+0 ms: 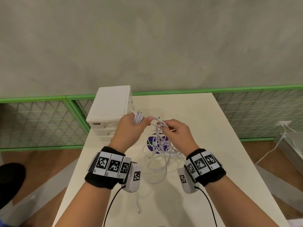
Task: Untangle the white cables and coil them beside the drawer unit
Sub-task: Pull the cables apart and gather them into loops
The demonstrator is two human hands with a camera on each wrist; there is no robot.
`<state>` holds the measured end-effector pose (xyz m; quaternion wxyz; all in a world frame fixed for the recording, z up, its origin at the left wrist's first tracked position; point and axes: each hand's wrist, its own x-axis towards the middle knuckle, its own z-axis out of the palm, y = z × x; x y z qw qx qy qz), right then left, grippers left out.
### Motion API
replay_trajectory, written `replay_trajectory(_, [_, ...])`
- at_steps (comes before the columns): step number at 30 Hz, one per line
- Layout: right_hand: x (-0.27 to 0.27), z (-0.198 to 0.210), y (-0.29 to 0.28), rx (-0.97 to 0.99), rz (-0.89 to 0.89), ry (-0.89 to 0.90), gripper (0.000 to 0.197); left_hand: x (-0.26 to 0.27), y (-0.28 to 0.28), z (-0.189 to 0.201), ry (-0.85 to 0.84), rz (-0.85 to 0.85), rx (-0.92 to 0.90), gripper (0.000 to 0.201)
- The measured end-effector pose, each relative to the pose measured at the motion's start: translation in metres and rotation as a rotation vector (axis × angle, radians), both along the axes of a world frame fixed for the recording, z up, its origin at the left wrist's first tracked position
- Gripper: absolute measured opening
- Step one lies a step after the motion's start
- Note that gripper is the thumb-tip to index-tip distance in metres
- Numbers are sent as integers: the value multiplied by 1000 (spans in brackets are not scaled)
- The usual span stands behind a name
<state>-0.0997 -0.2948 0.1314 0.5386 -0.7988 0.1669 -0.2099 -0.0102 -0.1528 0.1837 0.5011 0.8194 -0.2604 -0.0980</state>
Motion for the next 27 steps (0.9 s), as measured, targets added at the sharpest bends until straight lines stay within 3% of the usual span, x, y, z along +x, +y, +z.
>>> replay_trajectory(4, [-8, 0, -11, 144, -17, 9, 14, 5, 6, -3, 16, -21, 61, 36])
replay_trajectory(8, [-12, -3, -21, 161, -137, -24, 17, 4, 10, -4, 86, -141, 175, 37])
replay_trajectory(12, [-12, -3, -28, 42, -240, -58, 22, 2, 12, -3, 264, -192, 51, 28])
replay_trajectory(16, [-16, -2, -20, -174, -48, -185, 14, -3, 6, -2, 382, -160, -110, 26])
replay_trajectory(19, [-15, -3, -10, -246, 36, -147, 17, -3, 0, -3, 444, -131, -179, 26])
replay_trajectory(23, [-11, -4, -4, -293, -63, -112, 5, 1, -3, -9, 392, -86, -130, 30])
replay_trajectory(27, [-12, 7, -8, -173, -71, -150, 5, 6, -4, -19, 215, -84, 11, 36])
